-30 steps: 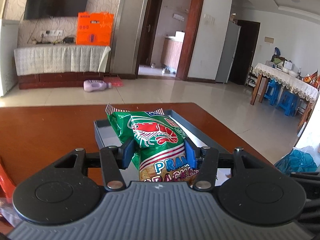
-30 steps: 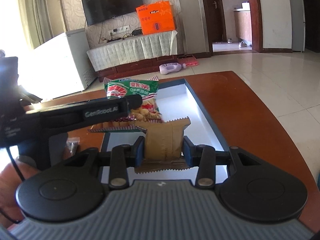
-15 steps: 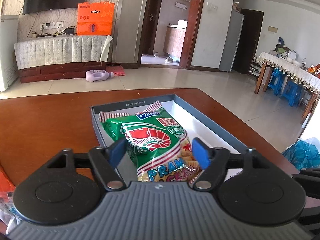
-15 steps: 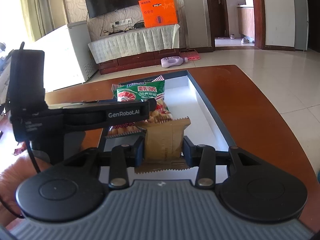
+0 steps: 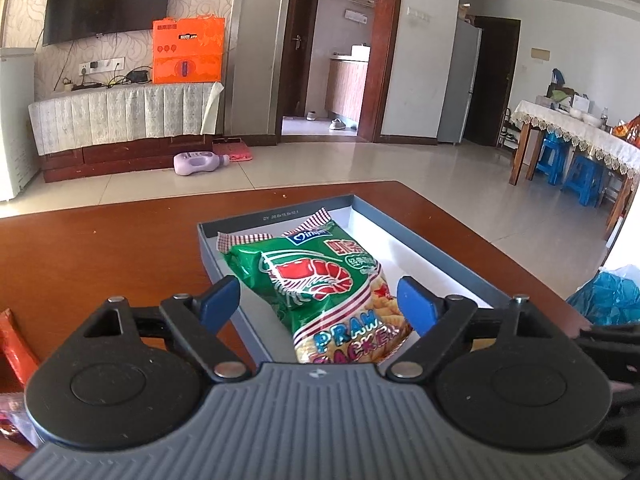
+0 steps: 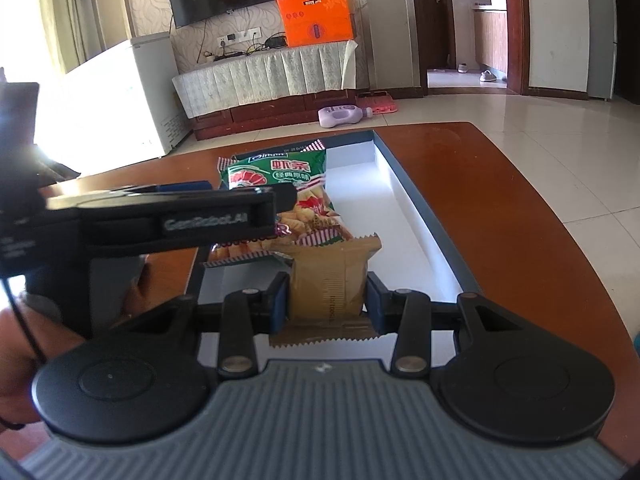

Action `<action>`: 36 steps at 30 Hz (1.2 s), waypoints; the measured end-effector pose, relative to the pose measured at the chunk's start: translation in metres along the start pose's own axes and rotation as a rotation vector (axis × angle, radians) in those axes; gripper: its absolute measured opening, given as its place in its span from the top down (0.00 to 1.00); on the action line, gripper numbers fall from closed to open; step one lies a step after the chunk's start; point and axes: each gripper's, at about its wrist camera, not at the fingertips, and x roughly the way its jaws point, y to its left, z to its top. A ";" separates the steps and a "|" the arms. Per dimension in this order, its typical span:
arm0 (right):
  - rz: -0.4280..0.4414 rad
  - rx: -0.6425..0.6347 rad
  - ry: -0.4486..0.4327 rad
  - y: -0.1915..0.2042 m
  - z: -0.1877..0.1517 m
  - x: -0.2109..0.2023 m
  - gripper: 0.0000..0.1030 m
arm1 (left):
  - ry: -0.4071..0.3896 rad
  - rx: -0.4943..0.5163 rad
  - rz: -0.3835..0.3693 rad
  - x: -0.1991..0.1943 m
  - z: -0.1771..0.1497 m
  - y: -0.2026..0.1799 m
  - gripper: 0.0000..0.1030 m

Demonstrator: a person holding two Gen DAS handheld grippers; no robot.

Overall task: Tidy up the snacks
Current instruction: 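Open the left tool over the box while the right tool releases the brown packet inside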

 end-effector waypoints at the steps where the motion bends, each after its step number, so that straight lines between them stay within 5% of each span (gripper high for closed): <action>1: -0.007 -0.002 0.003 0.000 0.001 0.004 0.58 | -0.001 0.007 0.003 -0.005 -0.004 -0.002 0.13; 19: -0.058 -0.074 0.045 0.011 -0.007 0.026 0.57 | 0.008 0.033 0.021 -0.031 -0.016 -0.001 0.11; 23: -0.055 -0.097 0.031 0.016 -0.009 0.018 0.43 | 0.006 0.031 0.034 -0.040 -0.020 -0.002 0.11; 36: -0.036 -0.078 -0.069 0.033 -0.008 -0.035 0.38 | -0.029 0.004 0.134 -0.119 -0.031 0.022 0.11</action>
